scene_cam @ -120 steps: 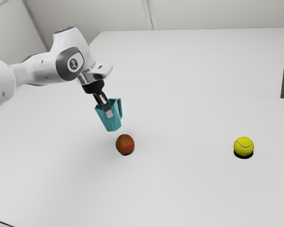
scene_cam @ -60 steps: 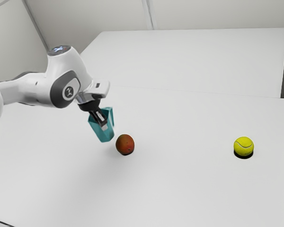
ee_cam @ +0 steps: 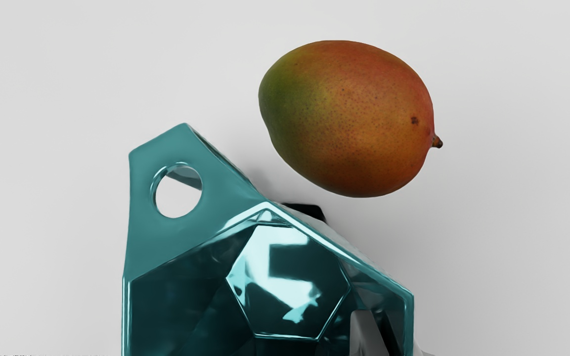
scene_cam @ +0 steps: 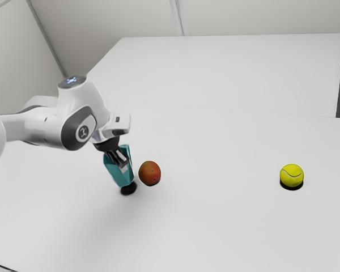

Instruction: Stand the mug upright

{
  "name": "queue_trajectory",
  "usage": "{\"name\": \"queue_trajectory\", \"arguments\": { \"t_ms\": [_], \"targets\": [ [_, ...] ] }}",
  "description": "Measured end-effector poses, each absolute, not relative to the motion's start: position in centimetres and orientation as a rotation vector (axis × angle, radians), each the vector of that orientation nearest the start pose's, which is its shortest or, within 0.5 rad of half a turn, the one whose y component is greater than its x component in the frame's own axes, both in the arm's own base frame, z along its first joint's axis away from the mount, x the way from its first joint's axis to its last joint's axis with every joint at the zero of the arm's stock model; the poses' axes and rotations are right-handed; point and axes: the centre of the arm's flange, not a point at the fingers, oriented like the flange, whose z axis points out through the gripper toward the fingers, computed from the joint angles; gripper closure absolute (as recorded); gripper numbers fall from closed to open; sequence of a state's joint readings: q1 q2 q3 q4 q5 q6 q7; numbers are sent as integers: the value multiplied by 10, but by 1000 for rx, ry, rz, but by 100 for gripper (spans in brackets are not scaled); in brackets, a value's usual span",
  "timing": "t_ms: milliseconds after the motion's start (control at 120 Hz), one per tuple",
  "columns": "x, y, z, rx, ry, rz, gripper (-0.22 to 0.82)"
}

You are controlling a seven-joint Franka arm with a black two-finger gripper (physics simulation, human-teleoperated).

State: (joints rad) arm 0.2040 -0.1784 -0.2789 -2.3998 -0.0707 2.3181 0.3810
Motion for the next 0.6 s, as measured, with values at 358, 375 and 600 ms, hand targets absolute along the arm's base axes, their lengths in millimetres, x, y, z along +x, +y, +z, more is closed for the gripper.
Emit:
{"name": "queue_trajectory", "arguments": {
  "t_ms": [358, 375, 600],
  "targets": [
    [470, -33, 369, -3078, 529, -182, 78],
    [470, -32, 368, -3079, 525, -182, 78],
    [466, -32, 357, -3086, 487, -192, 78]
  ]
}}
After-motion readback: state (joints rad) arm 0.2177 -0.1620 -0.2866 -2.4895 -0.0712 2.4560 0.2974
